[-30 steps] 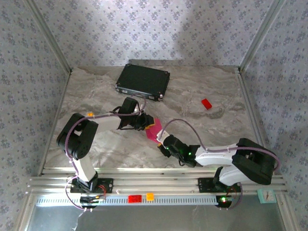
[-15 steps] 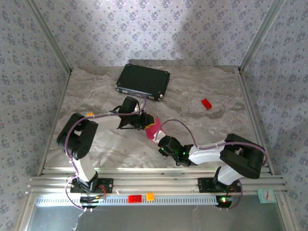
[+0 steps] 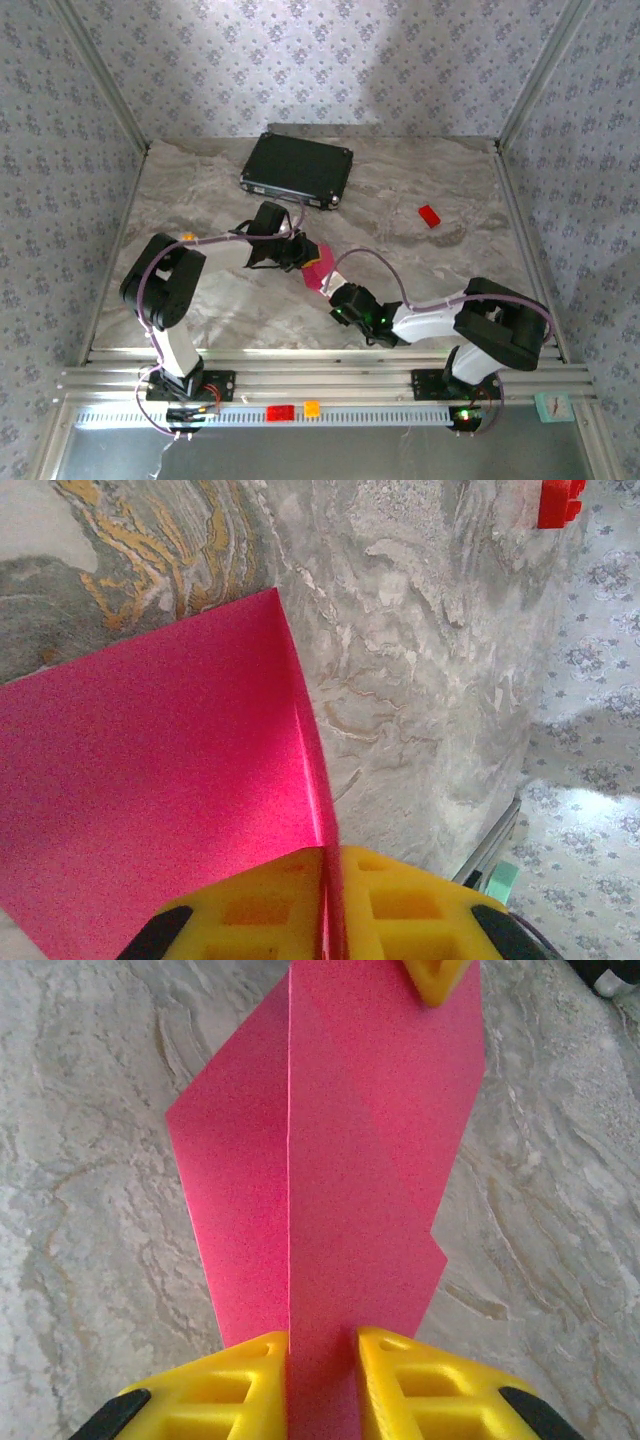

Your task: Fold a paper plane with a square sheet of paper (pick it up from the middle)

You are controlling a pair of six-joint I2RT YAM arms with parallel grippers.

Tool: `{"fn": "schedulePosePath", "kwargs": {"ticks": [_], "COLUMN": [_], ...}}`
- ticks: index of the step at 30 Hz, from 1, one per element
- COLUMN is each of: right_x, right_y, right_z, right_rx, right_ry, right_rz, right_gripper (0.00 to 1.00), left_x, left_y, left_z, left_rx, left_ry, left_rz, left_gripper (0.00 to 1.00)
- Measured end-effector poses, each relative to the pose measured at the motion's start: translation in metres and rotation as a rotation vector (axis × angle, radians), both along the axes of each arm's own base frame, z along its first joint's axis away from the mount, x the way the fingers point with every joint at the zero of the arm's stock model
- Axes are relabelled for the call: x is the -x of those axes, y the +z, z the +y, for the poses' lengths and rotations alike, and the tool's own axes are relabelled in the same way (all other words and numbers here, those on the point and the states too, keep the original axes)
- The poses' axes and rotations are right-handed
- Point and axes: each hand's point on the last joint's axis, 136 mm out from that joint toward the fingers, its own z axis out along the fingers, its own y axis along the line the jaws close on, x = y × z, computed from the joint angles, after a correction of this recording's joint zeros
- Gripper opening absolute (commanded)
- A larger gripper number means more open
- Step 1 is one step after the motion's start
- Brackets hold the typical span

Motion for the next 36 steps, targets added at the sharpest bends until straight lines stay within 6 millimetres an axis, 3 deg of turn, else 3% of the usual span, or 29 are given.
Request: {"fn": "schedulePosePath", "kwargs": {"ticks": [5,21,36], "right_x": [0.0023,-0.0020,-0.0019], "right_y": [-0.0058,0.0030,0.0022], "right_z": [-0.0064,0.0015,0.0012], "right_rx": [0.006,-0.076,-0.093], "right_ry": [-0.010,-0.017,-0.022], "right_rz": [0.005,-0.007,0.003], "right_gripper": [0.22,0.22,0.15], "left_x": [-0.0008,-0.0018,-0.0010], "left_y": [0.0012,0.0027,-0.0008], "left_z": [-0.0005,-0.0013,-0.0008], "left_rx": [0.001,0.002,-0.005], "left_ry": [0.000,0.000,0.000], "left_rz": [-0.001,-0.003,0.007], "left_gripper": [0.11,0.10,0.09]}}
